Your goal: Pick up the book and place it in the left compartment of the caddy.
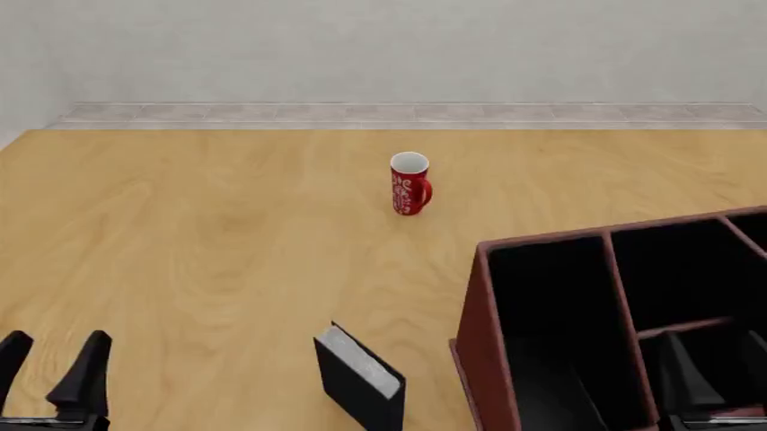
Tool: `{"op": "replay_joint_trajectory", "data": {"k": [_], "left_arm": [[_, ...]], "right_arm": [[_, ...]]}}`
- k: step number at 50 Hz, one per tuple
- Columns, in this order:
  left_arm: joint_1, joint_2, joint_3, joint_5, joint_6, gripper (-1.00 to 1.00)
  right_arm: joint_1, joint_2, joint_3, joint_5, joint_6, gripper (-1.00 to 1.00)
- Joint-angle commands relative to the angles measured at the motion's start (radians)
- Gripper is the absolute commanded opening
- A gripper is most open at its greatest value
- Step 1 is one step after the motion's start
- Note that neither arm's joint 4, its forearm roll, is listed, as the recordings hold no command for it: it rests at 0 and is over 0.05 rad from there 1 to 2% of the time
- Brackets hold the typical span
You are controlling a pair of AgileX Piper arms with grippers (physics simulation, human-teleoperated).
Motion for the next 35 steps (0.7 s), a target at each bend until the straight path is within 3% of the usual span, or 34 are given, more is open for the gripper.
{"op": "replay_joint_trajectory", "data": {"k": [1, 24, 35], "left_arm": [[0.000, 0.005, -0.003, -0.001, 0.000, 1.00], [0.000, 0.005, -0.003, -0.001, 0.000, 1.00], [0.000, 0.005, -0.003, -0.001, 0.000, 1.00]], "right_arm": [[0.005, 0.009, -0.003, -0.003, 0.002, 1.00], [0.018, 0.006, -0.025, 0.005, -0.033, 1.00], [0.045, -0.002, -0.102, 0.054, -0.035, 1.00]]}}
